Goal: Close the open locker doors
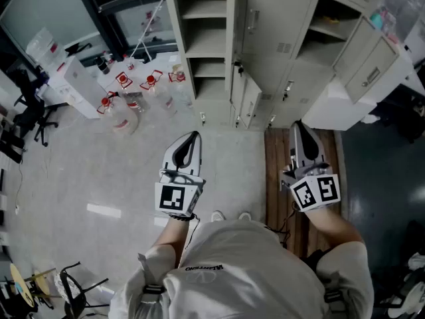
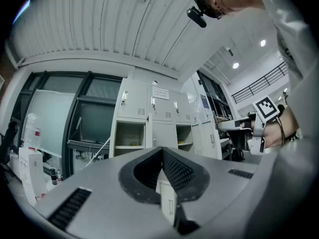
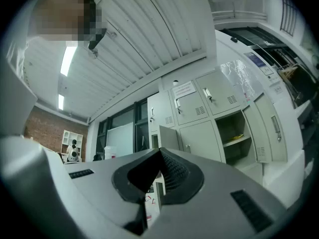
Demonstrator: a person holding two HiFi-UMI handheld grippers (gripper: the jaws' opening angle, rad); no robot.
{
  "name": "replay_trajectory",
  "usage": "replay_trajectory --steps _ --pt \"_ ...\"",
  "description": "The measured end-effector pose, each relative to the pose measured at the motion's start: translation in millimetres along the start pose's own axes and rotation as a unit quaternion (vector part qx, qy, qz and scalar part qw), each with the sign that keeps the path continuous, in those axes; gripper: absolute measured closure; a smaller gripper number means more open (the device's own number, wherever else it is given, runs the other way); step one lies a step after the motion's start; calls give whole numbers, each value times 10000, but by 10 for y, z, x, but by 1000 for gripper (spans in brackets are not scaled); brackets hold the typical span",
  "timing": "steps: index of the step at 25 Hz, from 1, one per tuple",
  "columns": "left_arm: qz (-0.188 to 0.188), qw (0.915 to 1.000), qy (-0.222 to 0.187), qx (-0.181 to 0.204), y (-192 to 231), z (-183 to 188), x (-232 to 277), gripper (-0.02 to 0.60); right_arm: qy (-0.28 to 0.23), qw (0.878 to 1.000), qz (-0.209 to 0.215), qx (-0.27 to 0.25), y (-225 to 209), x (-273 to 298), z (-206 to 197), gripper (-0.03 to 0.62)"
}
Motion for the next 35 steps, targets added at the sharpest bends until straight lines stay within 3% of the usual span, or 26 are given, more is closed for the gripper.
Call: replay_trajectory --steps 10,17,27,35 --pt "-305 9995 116 49 115 -288 359 577 -47 9999 -124 -61 -36 364 -215 583" --pt "-301 9989 306 172 40 -493 935 577 -4 10000 28 69 -422 724 -366 583" --pt "126 9972 630 375 -163 -824 1901 577 66 9944 1056 49 -941 1453 -568 583" --pt "579 9937 858 435 -224 -1011 2328 575 282 9848 1660 430 -1210 1867 -792 583"
Point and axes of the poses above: the fingertips, and each gripper's own axes: x forward along the fingers, y to its left, z out of its top, the point moved 4 cm from there along -x, backward along the fingers, and after that the axes turned 9 degrees about z, right-handed, at the moved point
